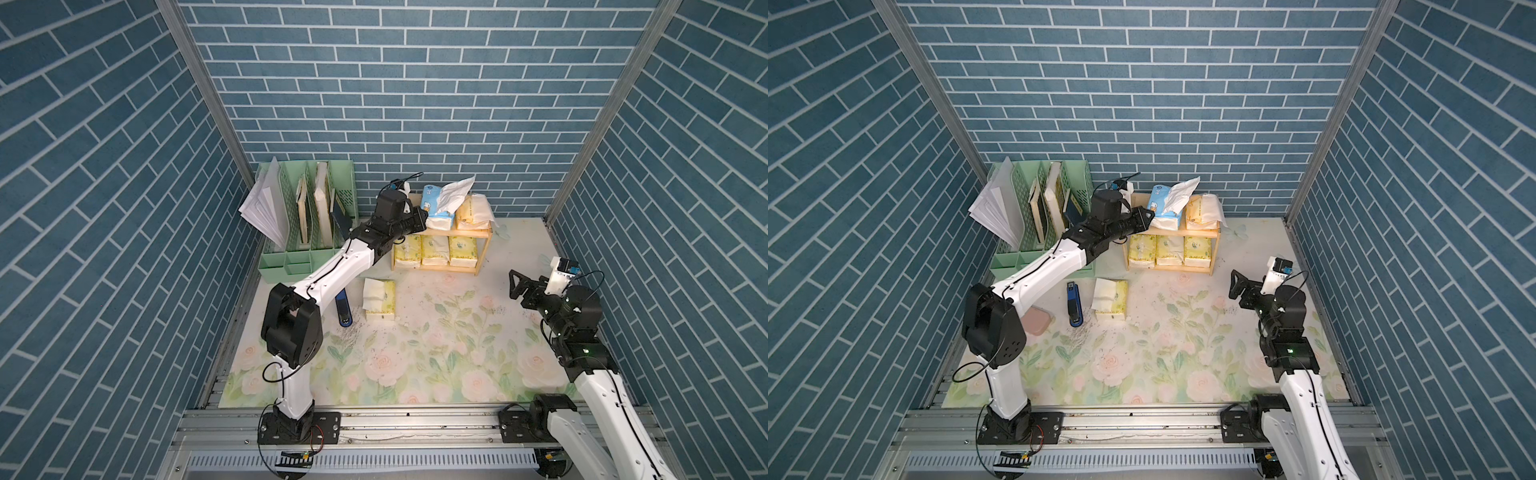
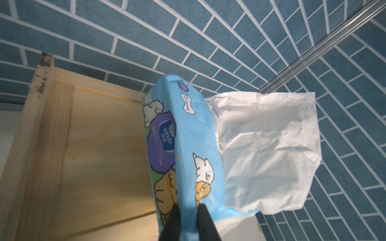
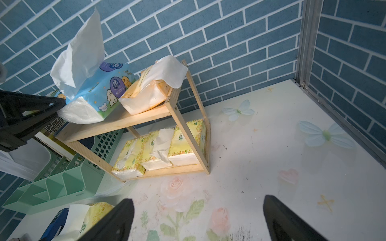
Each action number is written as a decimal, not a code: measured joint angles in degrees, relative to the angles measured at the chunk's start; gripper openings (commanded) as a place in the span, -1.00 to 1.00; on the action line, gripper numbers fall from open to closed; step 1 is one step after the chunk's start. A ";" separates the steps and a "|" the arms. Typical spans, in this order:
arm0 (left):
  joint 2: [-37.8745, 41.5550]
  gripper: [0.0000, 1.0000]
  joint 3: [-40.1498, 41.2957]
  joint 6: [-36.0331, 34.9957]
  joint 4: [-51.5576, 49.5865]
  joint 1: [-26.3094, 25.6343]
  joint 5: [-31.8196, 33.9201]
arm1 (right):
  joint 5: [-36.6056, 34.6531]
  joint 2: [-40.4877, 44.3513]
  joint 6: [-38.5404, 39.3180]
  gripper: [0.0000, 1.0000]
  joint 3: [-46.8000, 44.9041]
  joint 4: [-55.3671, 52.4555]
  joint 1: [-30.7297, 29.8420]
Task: Remove the tissue boxes from the shelf
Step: Pick up a box of tissues from the shelf.
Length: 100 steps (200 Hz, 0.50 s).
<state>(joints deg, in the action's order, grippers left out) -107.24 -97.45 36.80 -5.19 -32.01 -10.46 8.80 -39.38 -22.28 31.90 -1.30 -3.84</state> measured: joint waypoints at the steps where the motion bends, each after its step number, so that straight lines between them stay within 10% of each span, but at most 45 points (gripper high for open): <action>1: 0.07 -1.00 0.09 0.00 0.00 0.00 0.00 | 0.02 0.00 0.02 1.00 0.00 0.00 0.00; 100: 18.27 -1.00 15.98 -0.48 0.90 -2.25 3.30 | 0.07 -0.11 0.00 1.00 -0.11 0.07 0.00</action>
<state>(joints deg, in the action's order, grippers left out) -88.97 -81.47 36.32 -4.29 -34.26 -7.16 8.86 -39.48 -22.28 31.79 -1.23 -3.84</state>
